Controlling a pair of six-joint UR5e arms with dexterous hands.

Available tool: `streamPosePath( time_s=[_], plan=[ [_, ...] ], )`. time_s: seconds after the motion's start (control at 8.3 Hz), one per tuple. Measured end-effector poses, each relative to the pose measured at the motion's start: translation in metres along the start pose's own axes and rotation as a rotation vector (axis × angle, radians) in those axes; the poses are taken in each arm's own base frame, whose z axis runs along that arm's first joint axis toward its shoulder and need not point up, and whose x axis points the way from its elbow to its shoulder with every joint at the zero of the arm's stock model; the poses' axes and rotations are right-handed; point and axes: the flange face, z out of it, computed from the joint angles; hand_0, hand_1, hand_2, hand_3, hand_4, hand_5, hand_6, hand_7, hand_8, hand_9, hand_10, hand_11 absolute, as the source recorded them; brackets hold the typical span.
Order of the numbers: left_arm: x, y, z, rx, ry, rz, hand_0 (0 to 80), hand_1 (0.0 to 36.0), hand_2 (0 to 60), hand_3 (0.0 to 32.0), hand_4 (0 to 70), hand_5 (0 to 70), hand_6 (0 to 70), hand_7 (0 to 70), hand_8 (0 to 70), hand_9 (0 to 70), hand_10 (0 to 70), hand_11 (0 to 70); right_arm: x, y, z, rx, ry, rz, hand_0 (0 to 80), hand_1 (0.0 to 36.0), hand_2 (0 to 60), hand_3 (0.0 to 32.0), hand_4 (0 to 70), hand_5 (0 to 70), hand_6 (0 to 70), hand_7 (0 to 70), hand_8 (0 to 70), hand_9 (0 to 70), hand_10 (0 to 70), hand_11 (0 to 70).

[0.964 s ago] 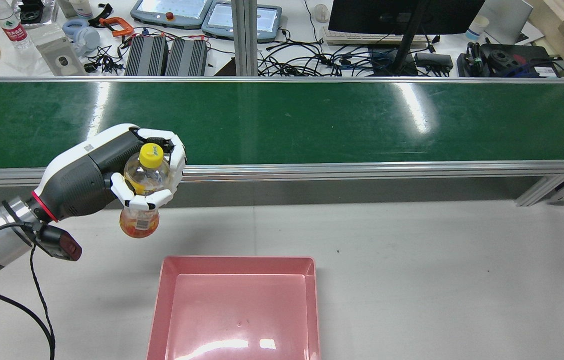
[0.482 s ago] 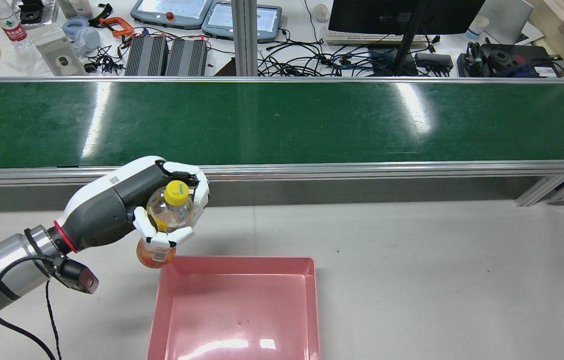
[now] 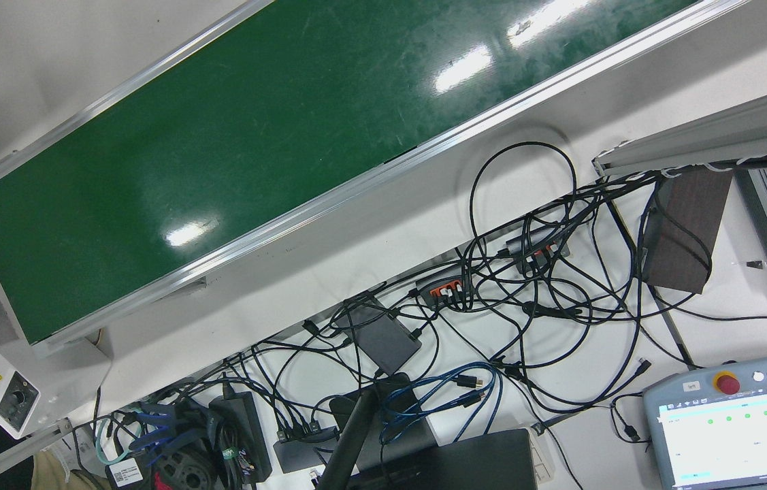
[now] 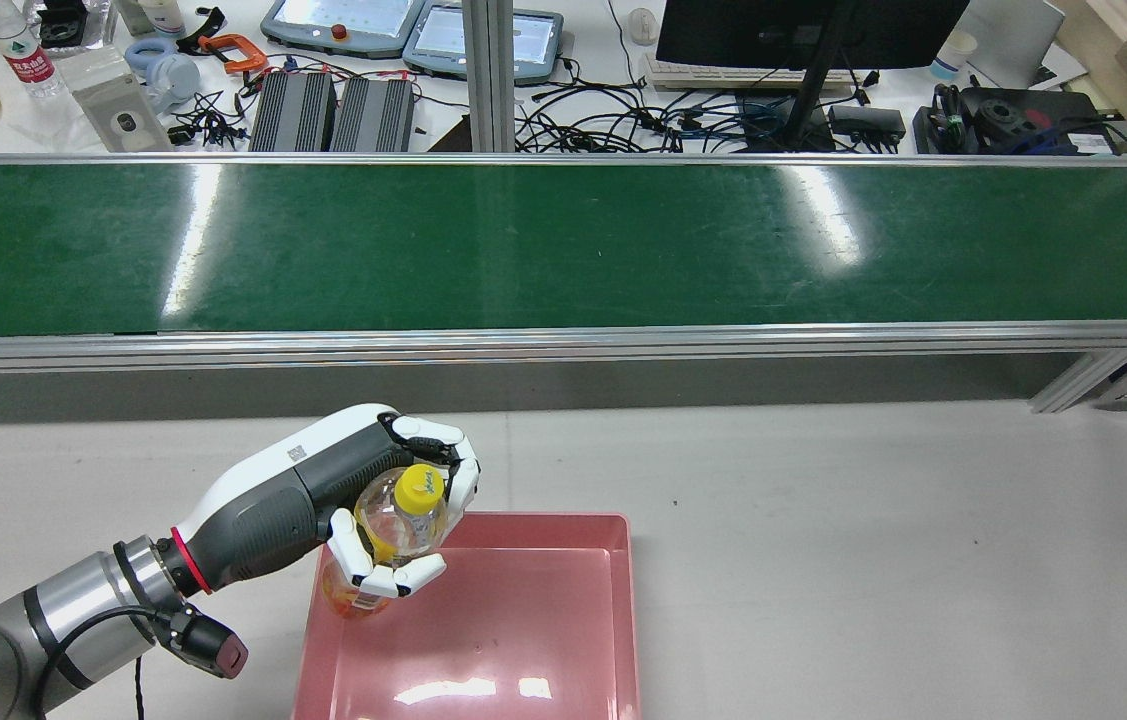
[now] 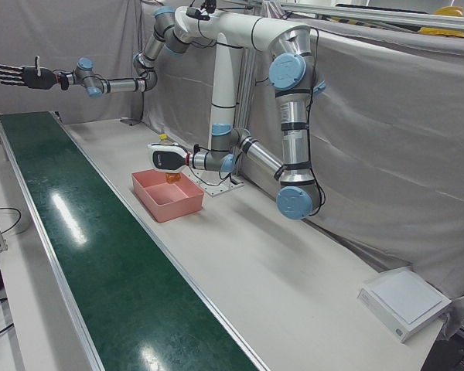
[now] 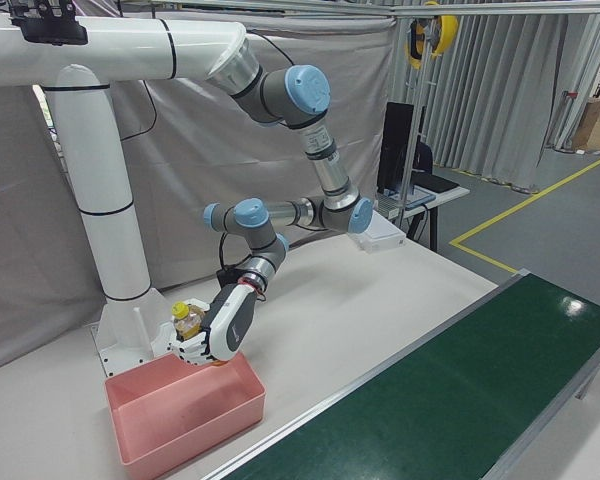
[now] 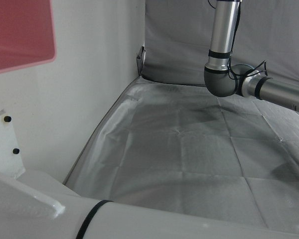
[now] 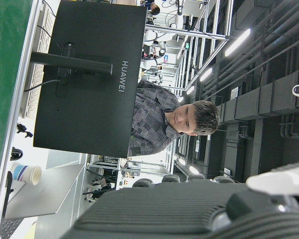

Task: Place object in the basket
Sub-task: 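Lower the bottle into the pink basket and open the left hand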

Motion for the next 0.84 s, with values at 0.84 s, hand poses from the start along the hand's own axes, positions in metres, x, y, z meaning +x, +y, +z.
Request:
streamPosePath(
  time_s=[0.84],
  plan=[
    [-0.017, 0.02, 0.007, -0.06, -0.059, -0.031, 73.8, 14.1, 0.0, 0.0, 0.0, 0.0, 0.0, 2.2, 0.0, 0.0, 0.0, 0.0, 0.0, 0.0, 0.0, 0.001, 0.0, 0.0, 0.0, 0.0, 0.0, 0.0, 0.0, 0.0, 0.0, 0.0, 0.0, 0.0, 0.0, 0.0]
  ],
)
